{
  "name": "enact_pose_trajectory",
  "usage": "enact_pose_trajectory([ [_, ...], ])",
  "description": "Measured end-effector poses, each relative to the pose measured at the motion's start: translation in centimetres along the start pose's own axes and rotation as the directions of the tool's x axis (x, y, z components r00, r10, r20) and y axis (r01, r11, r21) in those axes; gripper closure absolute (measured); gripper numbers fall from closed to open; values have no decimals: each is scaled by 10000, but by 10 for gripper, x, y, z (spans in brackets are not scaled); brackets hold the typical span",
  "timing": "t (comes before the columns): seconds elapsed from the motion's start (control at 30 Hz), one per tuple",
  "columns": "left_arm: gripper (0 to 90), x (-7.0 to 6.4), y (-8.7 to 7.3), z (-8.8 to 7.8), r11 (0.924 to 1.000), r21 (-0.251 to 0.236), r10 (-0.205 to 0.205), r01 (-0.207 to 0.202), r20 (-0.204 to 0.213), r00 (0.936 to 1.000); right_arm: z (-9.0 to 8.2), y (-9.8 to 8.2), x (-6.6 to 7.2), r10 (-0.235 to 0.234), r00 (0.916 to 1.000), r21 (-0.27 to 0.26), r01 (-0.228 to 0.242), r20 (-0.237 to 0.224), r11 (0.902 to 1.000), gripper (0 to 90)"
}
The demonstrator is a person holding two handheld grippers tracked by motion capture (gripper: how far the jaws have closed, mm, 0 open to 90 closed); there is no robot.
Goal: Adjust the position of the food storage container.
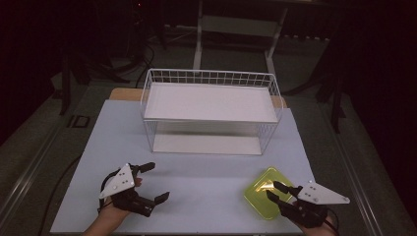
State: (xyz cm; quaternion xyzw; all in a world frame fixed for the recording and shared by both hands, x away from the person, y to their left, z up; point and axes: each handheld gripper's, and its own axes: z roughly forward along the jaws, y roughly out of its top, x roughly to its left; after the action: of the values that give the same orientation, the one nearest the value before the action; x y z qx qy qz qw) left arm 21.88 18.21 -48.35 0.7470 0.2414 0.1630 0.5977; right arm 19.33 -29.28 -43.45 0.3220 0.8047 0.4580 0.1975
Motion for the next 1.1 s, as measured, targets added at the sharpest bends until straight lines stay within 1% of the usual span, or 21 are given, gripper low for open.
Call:
enact_pose_trajectory([
  [0.07, 0, 0, 0, 0, 10000, 35, 53, -53, 13, 10000, -1, -8, -3, 140, 9999, 416, -140, -14, 9990, 643],
  [0.1, 0, -1, 0, 0, 10000, 43, 72, -72, 23, 10000, -2, -11, -3, 242, 9997, 537, -236, -95, 9983, 643],
  [0.17, 0, -1, 0, 1, 10000, 60, 76, -76, 19, 10000, -2, -17, -4, 317, 9995, 713, -312, -60, 9970, 650],
  [0.2, 0, -1, 0, 1, 10000, 61, 72, -72, 33, 10000, -3, -20, -4, 412, 9990, 792, -399, -147, 9961, 650],
  [0.3, 0, -2, 0, 0, 9999, 55, 93, -93, 40, 9999, -4, -29, -6, 486, 9988, 1126, -480, -26, 9925, 672],
  [0.37, 0, -2, 0, 0, 9999, 63, 84, -85, 51, 10000, -5, -34, -8, 417, 9991, 1348, -428, 112, 9899, 701],
  [0.43, 0, -2, 0, 1, 9999, 78, 88, -89, 91, 9999, -7, -39, -10, 312, 9995, 1588, -318, 61, 9868, 726],
  [0.47, 0, -2, 0, 1, 9999, 83, 92, -92, 89, 9999, -7, -41, -10, 263, 9996, 1727, -274, 91, 9846, 759],
  [0.57, 0, -2, 0, 1, 9999, 94, 117, -117, 88, 9999, -7, -48, -12, 240, 9997, 2074, -223, -59, 9780, 890],
  [0.67, 0, -2, 0, 1, 9999, 87, 117, -118, 106, 9999, -7, -53, -11, 122, 9994, 2310, -47, -311, 9729, 899],
  [0.8, 0, -2, 0, 1, 9998, 127, 159, -161, 112, 9998, -2, -58, -8, -39, 9987, 2355, 158, -509, 9717, 899],
  [0.87, 0, -2, 0, 1, 9998, 129, 155, -156, 105, 9998, 0, -59, -9, 89, 9981, 2225, 49, -613, 9749, 900],
  [0.93, 0, -2, 0, 1, 9998, 120, 162, -164, 125, 9998, 2, -59, -10, 118, 9979, 2198, 23, -631, 9756, 899],
  [1.07, 0, -3, 0, 2, 9997, 154, 192, -195, 167, 9997, 7, -56, -12, 51, 9979, 2099, 85, -642, 9777, 899],
  [1.1, 0, -3, 0, 2, 9996, 168, 215, -218, 161, 9996, 9, -55, -12, 34, 9975, 2094, 116, -710, 9778, 899],
])
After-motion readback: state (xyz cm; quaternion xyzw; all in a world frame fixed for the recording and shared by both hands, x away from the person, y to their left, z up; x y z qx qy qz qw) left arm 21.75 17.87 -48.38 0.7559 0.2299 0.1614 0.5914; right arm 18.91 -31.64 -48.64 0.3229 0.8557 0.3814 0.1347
